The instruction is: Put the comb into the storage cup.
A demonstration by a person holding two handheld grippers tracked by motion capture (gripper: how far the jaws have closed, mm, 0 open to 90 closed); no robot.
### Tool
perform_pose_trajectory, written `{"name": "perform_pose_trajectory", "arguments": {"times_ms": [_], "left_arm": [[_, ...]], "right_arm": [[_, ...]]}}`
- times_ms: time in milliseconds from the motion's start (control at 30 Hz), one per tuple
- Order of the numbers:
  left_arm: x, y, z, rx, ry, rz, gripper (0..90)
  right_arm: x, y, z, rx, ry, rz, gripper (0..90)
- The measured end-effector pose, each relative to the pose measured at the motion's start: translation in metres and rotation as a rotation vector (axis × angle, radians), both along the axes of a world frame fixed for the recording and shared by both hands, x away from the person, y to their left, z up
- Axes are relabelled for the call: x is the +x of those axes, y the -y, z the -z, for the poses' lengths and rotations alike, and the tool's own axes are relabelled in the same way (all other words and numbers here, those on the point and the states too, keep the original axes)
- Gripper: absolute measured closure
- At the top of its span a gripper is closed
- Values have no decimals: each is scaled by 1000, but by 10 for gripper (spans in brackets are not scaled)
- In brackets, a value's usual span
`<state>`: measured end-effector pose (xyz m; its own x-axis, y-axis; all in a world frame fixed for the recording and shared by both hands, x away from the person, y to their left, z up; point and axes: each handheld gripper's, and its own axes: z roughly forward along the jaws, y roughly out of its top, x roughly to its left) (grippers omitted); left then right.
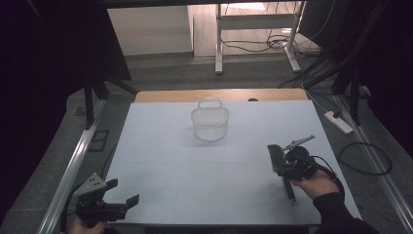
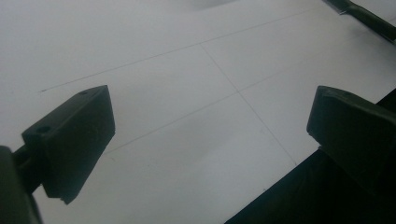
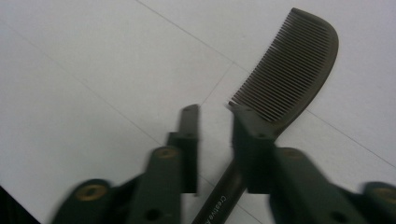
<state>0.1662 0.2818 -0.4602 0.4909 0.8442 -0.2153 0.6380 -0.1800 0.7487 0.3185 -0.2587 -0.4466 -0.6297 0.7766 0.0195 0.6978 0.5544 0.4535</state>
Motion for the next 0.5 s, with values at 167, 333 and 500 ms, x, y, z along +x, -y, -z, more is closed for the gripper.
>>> {"name": "perform_pose_trajectory", "arguments": {"times_ms": [167, 333, 500], "left_arm": [[0, 0, 0, 0, 0, 1, 20], [0, 0, 0, 0, 0, 1, 20], [0, 0, 0, -2, 0, 3, 20]], "right_arm": [[1, 2, -1, 19, -14, -16, 895], [2, 4, 3, 12, -14, -27, 895], [3, 6, 9, 5, -17, -30, 895]]}}
